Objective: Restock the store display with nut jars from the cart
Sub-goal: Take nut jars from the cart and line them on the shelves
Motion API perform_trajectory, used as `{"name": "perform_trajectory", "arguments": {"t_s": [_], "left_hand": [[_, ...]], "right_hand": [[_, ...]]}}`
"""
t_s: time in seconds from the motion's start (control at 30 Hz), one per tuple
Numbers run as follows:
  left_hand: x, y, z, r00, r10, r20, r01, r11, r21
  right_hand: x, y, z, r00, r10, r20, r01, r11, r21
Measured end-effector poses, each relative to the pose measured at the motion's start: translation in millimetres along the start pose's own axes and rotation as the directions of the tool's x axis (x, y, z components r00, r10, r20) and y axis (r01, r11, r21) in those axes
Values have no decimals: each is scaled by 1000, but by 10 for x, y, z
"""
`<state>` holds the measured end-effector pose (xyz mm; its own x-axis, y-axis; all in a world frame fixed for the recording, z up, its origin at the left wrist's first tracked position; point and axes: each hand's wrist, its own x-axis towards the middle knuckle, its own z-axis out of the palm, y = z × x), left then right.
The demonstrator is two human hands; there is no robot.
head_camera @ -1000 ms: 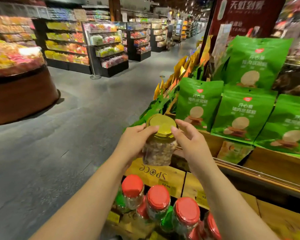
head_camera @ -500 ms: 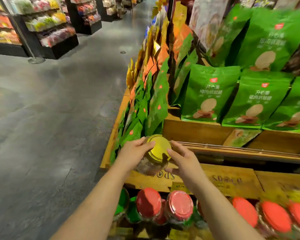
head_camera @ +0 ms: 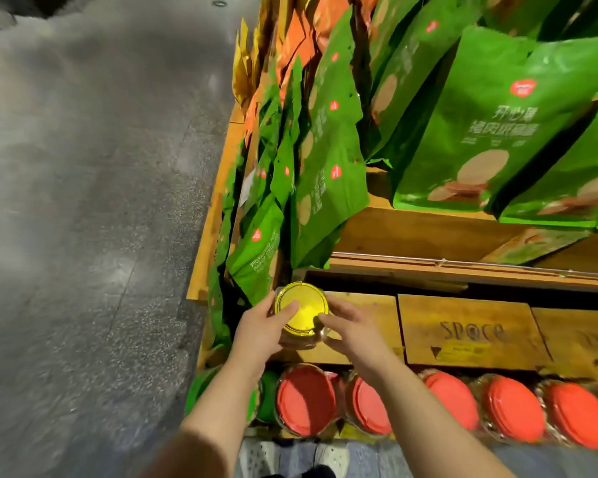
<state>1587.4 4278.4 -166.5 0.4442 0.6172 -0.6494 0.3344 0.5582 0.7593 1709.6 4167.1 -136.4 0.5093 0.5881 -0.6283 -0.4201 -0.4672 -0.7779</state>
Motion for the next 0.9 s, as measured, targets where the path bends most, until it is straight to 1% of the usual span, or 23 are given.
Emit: {"name": "perform_trajectory", "arguments": {"t_s": [0.13,0.2,0.33,0.43,0.57,0.9], "left_hand": [[246,-239,16,999,-40,-19,40,999,-11],[330,-326,22,999,-47,-2,47,999,-10],[527,-459,22,997,-74,-12,74,997,6],[687,-540,11,996,-85,4,85,996,38],[877,-627,12,995,-104,11,104,995,11],[1098,-682,-5,990,-138,29,139,990,-6]], "right_hand": [[240,244,6,1000,4,-29,-4,1000,3],[329,334,7,1000,2,-13,-2,1000,-1],[552,512,-8,1000,17,-2,-17,1000,-26],[687,572,-7,1000,21,3,-21,999,-36],[843,581,14,1000,15,15,-14,999,-44],[1062,714,50,999,18,-44,-20,999,-39]]}}
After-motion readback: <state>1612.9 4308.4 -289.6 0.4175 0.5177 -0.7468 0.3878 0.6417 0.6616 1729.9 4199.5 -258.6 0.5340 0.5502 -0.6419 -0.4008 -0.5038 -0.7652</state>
